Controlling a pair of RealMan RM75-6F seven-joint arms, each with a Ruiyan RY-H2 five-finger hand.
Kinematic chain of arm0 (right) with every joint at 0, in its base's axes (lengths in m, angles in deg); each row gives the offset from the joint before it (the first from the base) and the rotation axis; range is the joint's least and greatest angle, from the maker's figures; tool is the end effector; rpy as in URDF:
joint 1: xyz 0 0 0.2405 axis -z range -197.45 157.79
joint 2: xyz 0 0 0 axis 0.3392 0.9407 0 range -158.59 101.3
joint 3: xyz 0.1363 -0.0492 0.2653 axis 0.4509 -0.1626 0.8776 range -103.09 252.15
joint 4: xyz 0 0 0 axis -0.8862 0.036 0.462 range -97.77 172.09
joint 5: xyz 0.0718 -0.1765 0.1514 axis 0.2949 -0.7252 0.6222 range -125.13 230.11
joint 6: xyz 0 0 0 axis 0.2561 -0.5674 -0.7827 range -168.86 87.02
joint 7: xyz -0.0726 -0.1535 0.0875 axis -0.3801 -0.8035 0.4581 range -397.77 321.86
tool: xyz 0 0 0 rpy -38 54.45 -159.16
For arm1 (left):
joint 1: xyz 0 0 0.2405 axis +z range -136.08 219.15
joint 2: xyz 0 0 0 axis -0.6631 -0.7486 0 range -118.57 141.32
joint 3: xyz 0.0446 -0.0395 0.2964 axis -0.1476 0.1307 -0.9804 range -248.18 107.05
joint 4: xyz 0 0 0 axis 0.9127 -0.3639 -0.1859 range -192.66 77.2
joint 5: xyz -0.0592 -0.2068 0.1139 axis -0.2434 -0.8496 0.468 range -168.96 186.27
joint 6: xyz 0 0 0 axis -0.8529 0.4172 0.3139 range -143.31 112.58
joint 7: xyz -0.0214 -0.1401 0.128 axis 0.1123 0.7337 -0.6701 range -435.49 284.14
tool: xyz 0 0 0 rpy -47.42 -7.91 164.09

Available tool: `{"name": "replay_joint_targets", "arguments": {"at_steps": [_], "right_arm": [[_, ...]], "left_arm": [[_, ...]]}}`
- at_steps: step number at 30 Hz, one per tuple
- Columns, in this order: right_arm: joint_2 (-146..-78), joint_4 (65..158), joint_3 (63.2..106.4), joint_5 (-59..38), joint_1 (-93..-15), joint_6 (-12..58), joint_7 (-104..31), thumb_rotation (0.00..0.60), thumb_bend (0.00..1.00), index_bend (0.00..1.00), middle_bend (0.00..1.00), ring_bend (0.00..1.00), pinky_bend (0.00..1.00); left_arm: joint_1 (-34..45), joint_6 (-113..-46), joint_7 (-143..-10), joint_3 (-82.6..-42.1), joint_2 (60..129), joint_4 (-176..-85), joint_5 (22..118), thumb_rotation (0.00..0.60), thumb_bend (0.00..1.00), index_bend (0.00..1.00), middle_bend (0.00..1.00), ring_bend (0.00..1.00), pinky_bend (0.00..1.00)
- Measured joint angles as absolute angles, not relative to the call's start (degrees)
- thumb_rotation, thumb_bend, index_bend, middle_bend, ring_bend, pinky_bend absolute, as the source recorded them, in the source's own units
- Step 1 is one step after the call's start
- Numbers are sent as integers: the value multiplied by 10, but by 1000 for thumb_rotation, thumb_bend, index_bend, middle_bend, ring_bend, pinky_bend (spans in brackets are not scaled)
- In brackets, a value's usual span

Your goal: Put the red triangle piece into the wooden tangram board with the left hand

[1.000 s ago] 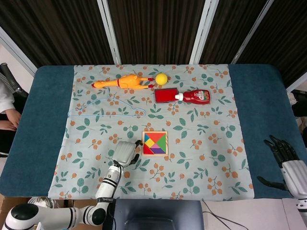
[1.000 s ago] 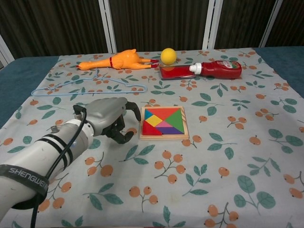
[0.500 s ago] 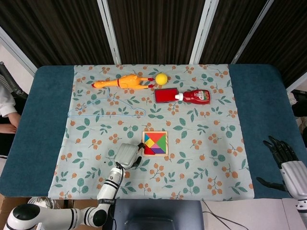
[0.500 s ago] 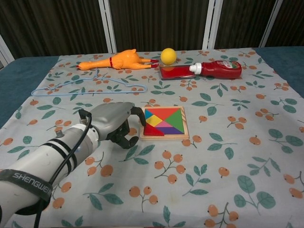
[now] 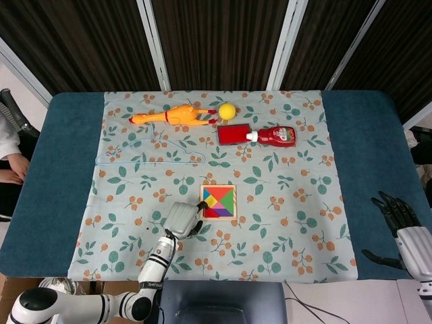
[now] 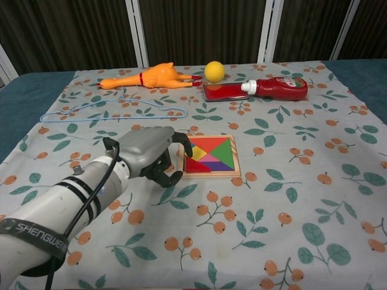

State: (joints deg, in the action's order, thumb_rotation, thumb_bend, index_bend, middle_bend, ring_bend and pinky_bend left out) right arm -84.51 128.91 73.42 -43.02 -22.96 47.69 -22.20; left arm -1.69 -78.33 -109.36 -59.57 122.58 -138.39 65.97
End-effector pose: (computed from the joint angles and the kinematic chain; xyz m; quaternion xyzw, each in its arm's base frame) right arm -0.3590 -0.2052 0.1879 0.6148 -0.4075 0.4338 0.5176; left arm -0.0932 0.3619 -0.1802 -0.7310 -0.4094 -0.3814 0.3905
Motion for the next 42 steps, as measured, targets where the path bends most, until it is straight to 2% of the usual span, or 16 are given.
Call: {"name": "replay_joint_targets", "arguments": {"at_steps": [11,42], "right_arm": [[-845,1291,733,-433,-230,477,-223,600,202,0,0,0,0],[-842,1287,733,-433,-228,483,-209,600,202,0,0,0,0]], "left_arm": [[-8,-786,-1090,-622,1228,-1416,693,600,410,382,1000,1000,1000],[-3,-766,-1085,-612,1240,-1370,688,600,412,350,1000,1000,1000]]}}
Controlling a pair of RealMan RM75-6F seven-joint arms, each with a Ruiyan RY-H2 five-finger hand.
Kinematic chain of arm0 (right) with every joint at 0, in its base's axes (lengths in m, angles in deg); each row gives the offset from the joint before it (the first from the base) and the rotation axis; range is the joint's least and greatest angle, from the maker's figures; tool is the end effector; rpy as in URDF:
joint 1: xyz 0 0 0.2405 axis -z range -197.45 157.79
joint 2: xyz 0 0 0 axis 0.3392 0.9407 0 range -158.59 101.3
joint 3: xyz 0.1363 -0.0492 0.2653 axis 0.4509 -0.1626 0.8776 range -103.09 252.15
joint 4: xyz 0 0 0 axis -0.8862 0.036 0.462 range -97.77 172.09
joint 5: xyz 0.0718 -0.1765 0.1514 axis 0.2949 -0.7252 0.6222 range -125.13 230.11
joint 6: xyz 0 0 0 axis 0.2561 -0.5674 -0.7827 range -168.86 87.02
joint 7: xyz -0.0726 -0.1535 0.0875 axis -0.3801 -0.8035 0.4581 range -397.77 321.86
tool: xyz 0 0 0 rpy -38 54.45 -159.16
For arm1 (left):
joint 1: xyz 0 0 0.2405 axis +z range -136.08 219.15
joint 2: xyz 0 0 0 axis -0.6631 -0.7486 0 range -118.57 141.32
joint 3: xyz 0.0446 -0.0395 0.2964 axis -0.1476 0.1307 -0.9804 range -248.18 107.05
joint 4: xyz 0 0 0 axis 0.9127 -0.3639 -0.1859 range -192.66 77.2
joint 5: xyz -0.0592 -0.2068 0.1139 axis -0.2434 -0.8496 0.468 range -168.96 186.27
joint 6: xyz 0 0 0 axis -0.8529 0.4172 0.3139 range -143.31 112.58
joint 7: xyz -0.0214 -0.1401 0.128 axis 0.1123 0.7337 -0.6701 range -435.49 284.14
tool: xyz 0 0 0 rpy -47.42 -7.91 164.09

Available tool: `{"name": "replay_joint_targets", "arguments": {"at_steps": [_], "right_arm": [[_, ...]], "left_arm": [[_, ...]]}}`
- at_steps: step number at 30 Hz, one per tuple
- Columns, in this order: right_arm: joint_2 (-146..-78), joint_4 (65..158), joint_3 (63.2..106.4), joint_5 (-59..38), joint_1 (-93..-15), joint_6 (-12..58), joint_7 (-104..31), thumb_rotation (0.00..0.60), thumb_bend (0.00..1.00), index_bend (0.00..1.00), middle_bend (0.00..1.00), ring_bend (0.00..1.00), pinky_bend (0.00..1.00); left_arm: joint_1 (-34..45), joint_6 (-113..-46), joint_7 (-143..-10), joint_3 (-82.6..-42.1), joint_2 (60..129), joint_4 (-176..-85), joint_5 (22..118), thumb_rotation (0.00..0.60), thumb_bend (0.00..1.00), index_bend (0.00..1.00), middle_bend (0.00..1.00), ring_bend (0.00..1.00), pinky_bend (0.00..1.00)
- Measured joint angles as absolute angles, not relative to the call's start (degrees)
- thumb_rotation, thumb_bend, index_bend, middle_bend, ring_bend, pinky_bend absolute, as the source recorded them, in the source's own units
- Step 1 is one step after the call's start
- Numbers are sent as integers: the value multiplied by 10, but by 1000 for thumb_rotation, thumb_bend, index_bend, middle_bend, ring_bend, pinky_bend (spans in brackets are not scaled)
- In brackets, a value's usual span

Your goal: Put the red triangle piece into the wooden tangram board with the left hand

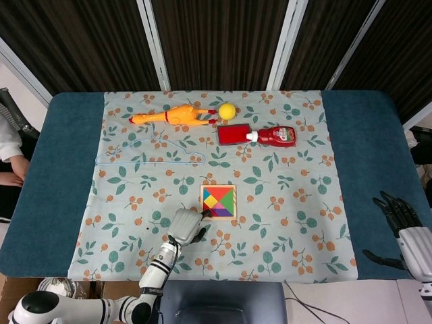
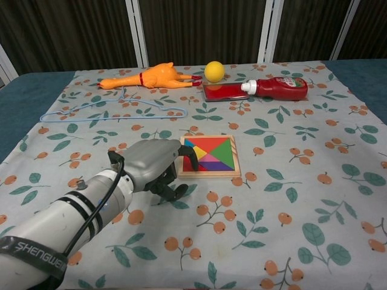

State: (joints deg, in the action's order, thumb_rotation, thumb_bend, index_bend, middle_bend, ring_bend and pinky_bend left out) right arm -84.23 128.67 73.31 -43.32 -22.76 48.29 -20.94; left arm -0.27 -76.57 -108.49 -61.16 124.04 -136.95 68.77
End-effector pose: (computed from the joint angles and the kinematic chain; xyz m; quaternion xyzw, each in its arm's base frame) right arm -0.3591 -0.2034 0.1910 0.6119 -0.4095 0.4395 0.5146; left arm -0.0956 0.3464 -0.1957 -0.7466 -0.4043 -0.3756 0.3715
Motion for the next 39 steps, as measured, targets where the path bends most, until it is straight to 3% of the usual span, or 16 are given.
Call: {"name": "replay_joint_targets", "arguments": {"at_steps": [7,11,13,15,18,21,26,32,35,39], "right_arm": [[-842,1285,733,-433,-227,484,-210,600,202,0,0,0,0],[-842,1284,733,-433,-226,486,-211,600,203,0,0,0,0],[-842,1284,733,-433,-225,486,-213,600,203,0,0,0,0],[-843,1284,732,-434,-225,486,-217,600,203,0,0,0,0],[-844,1287,731,-435,-224,485,-227,600,203,0,0,0,0],[-847,1292,730,-435,-223,484,-242,600,202,0,0,0,0],[-853,1301,729,-434,-219,484,-271,600,202,0,0,0,0],[-861,1314,734,-417,-214,483,-304,600,203,0,0,0,0],[-863,1316,738,-409,-213,483,-309,600,202,0,0,0,0],[-865,1316,742,-403,-212,484,-310,600,202,0,0,0,0]], "left_arm": [[-1,-769,-1081,-611,1238,-1379,696,600,412,341,1000,1000,1000],[8,-789,-1072,-618,1217,-1415,725,600,413,270,983,969,997],[18,-806,-1058,-627,1193,-1439,755,600,414,224,869,810,904],[29,-823,-1043,-641,1162,-1458,785,600,414,165,592,482,632],[55,-853,-1018,-674,1091,-1485,830,600,414,91,227,147,309],[94,-892,-974,-717,1009,-1507,870,600,413,38,39,5,155],[174,-993,-842,-775,930,-1497,937,600,412,25,0,0,144],[277,-1111,-668,-808,886,-1417,980,600,414,0,0,0,129],[299,-1127,-643,-815,867,-1401,988,600,414,0,0,0,121],[300,-1088,-667,-820,848,-1406,989,600,413,0,0,0,99]]}}
